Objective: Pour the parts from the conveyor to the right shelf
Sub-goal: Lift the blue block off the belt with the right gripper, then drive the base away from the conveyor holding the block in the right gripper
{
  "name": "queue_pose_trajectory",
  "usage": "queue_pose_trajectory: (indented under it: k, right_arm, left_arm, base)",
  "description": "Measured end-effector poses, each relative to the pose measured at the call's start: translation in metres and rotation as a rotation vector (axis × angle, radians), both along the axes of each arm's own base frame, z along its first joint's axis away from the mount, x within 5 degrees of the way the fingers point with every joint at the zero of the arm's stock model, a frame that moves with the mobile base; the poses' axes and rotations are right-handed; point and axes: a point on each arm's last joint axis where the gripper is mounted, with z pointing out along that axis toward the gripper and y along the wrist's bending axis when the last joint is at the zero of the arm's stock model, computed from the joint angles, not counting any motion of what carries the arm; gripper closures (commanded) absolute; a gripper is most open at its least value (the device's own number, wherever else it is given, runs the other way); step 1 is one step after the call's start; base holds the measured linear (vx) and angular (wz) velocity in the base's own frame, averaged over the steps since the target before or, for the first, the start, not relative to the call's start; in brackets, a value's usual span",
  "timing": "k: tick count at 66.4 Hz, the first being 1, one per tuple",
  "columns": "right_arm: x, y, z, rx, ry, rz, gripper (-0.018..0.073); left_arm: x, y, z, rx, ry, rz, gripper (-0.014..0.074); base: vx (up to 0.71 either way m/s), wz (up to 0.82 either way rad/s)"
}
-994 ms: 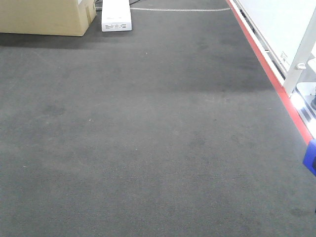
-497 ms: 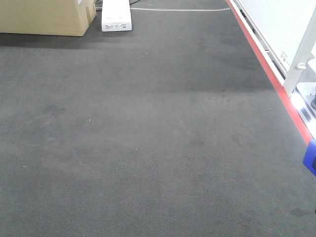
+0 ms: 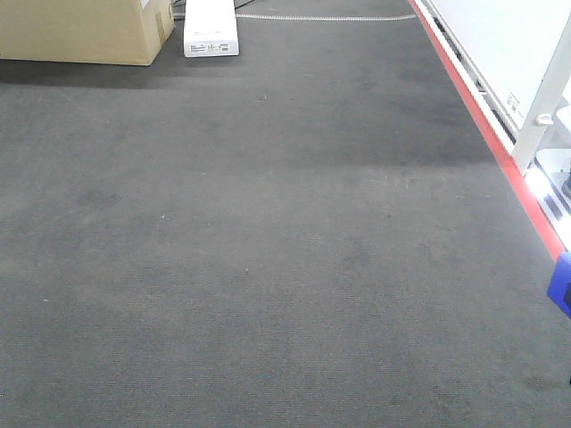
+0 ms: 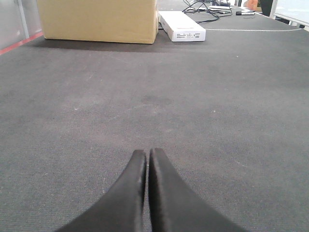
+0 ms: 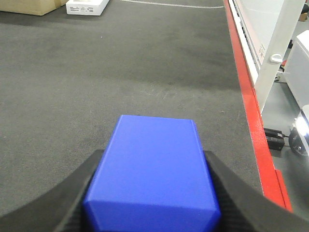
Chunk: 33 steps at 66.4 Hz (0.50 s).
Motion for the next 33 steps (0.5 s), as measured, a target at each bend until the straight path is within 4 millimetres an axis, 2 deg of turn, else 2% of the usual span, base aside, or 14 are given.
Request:
queue_pose_trajectory:
  k: [33]
  right_arm:
    - [0.0,0.0,0.0,0.0,0.0,0.0,0.0564]
  left_arm:
    - [0.0,0.0,0.0,0.0,0.0,0.0,0.0602]
  base:
    - [-0.04,-0.03]
